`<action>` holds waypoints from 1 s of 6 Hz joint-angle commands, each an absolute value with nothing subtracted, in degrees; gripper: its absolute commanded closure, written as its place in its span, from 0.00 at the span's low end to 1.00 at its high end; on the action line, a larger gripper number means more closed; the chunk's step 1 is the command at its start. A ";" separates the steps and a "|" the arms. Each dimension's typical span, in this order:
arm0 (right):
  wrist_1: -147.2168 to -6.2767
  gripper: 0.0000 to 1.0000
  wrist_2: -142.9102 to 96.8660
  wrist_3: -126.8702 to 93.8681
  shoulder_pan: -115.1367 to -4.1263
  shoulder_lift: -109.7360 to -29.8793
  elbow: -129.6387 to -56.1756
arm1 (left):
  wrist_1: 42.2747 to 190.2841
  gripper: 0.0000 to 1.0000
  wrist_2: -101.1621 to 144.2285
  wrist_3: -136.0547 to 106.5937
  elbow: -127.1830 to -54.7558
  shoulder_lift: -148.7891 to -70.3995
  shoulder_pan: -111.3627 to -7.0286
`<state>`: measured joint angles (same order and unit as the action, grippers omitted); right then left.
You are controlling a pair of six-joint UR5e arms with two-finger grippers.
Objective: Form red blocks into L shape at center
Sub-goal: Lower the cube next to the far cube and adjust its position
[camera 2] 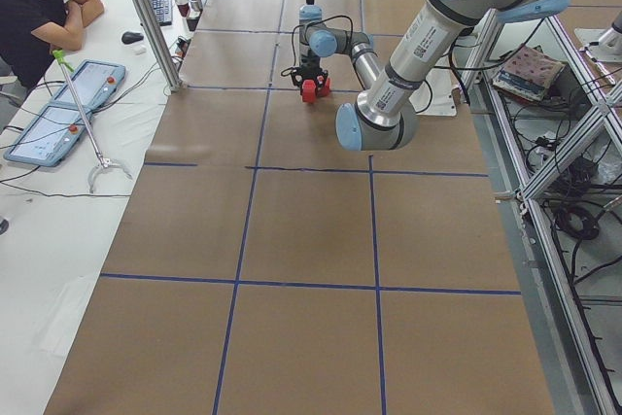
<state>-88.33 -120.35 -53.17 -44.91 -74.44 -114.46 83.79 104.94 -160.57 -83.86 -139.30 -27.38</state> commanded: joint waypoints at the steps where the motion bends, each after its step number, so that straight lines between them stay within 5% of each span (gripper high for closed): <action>1: -88.33 0.00 -120.41 -53.17 -44.91 -74.44 -114.43 | 83.85 0.95 104.94 -160.58 -83.85 -139.31 -27.25; 6: -88.33 0.00 -120.41 -53.17 -44.82 -74.44 -114.35 | 84.11 0.92 104.77 -160.93 -82.97 -139.75 -27.16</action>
<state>-88.33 -120.41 -53.17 -44.83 -74.44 -114.36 84.10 104.83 -160.98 -83.01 -139.65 -27.16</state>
